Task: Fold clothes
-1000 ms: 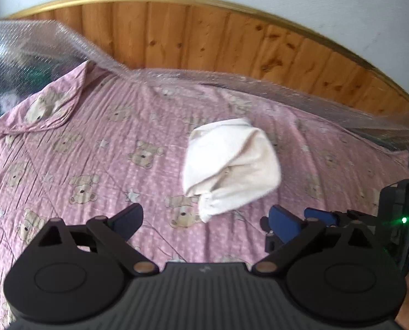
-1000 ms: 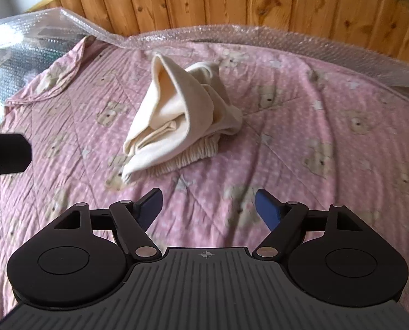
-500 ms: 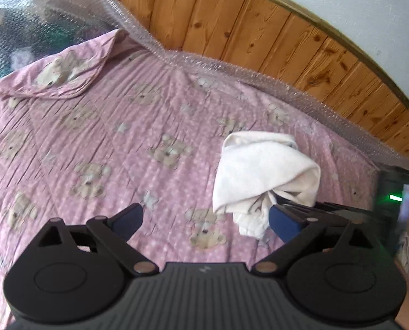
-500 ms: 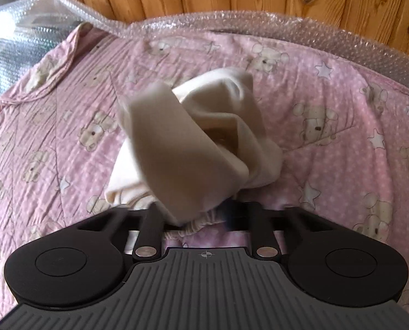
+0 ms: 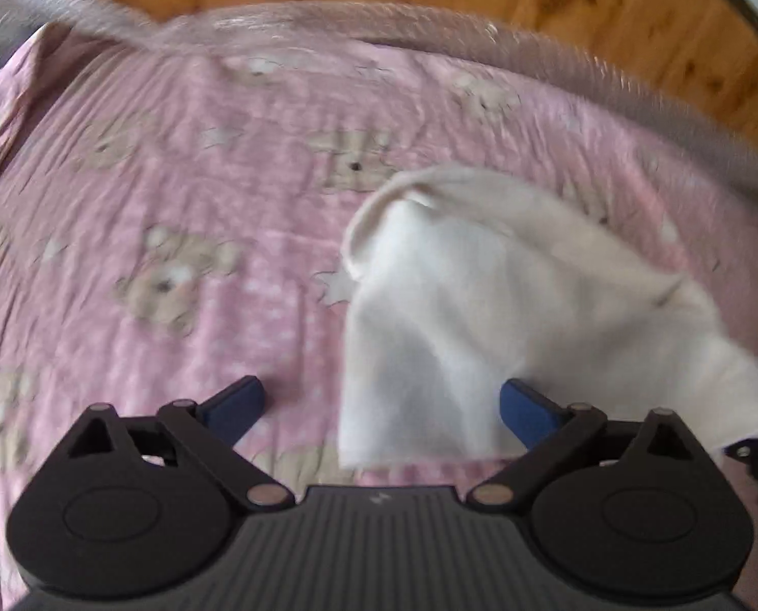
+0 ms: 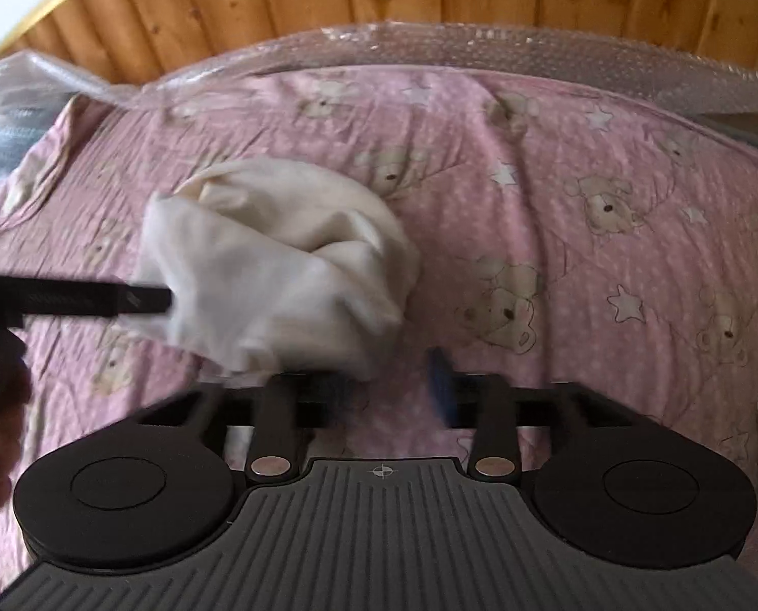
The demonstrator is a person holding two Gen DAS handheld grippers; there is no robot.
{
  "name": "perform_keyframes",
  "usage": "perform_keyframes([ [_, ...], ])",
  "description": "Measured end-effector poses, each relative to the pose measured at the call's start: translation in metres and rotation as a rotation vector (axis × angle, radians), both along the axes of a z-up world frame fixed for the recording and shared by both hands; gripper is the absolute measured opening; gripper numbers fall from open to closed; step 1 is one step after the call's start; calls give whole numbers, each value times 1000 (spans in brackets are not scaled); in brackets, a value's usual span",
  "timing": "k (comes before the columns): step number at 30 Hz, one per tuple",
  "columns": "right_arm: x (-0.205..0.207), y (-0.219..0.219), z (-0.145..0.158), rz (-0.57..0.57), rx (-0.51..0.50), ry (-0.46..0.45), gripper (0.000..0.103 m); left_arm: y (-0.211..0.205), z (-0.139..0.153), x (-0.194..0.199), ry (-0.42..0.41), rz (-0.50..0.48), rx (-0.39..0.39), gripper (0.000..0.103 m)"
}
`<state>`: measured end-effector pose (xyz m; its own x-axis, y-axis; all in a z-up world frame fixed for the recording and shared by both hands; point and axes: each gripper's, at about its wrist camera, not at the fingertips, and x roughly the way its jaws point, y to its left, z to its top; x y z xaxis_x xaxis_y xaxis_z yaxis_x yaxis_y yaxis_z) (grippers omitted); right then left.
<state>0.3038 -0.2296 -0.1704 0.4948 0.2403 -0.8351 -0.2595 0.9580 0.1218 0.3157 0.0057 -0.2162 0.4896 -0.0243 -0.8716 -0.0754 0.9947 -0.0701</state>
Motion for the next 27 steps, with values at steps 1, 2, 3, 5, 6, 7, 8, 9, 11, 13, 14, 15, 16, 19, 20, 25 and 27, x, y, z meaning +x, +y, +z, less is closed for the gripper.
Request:
perform_keyframes([
  [1, 5, 1, -5, 2, 9, 2, 63, -5, 2, 1, -35, -45, 18, 58],
  [2, 6, 2, -3, 16, 23, -10, 62, -6, 10, 1, -52, -78, 1, 35],
  [3, 2, 2, 6, 44, 40, -36, 42, -5, 21, 1, -66, -100, -29, 13],
  [5, -5, 3, 23, 101, 75, -90, 2, 16, 66, -19, -183, -86, -90, 13],
  [6, -9, 3, 32, 129, 93, -117, 2, 31, 90, -35, -252, -83, -121, 13],
  [7, -12, 3, 41, 157, 111, -143, 2, 46, 110, -53, -294, -79, -127, 14],
  [8, -16, 3, 49, 185, 128, -170, 2, 60, 116, -69, -281, -72, -101, 16],
  [9, -20, 3, 58, 214, 146, -197, 2, 68, 105, -79, -207, -59, -59, 24],
  [11, -27, 7, 51, 301, 152, -141, 4, 82, 64, -92, 1, -35, 20, 31],
  [13, -33, 9, 25, 323, 90, -40, 32, 94, 37, -110, 119, -21, 25, 31],
  [14, -36, 10, 9, 320, 49, 12, 32, 100, 26, -119, 164, -15, 22, 34],
  [15, -40, 6, 2, 302, 51, 41, 32, 104, 26, -126, 167, -3, 29, 49],
  [16, -43, -3, 5, 267, 106, 45, 32, 106, 31, -132, 146, 13, 41, 67],
  [19, -45, -29, 10, 137, 271, 58, 61, 114, 48, -135, 66, 71, 41, 78],
  [20, -40, -33, 7, 91, 303, 63, 60, 115, 53, -133, 48, 84, 24, 78],
  [25, -3, -10, -12, 39, 338, 52, 61, 74, 69, -111, -45, -60, -83, 81],
  [27, 12, 7, -19, 91, 387, 76, 54, 42, 67, -108, -81, -187, -97, 93],
])
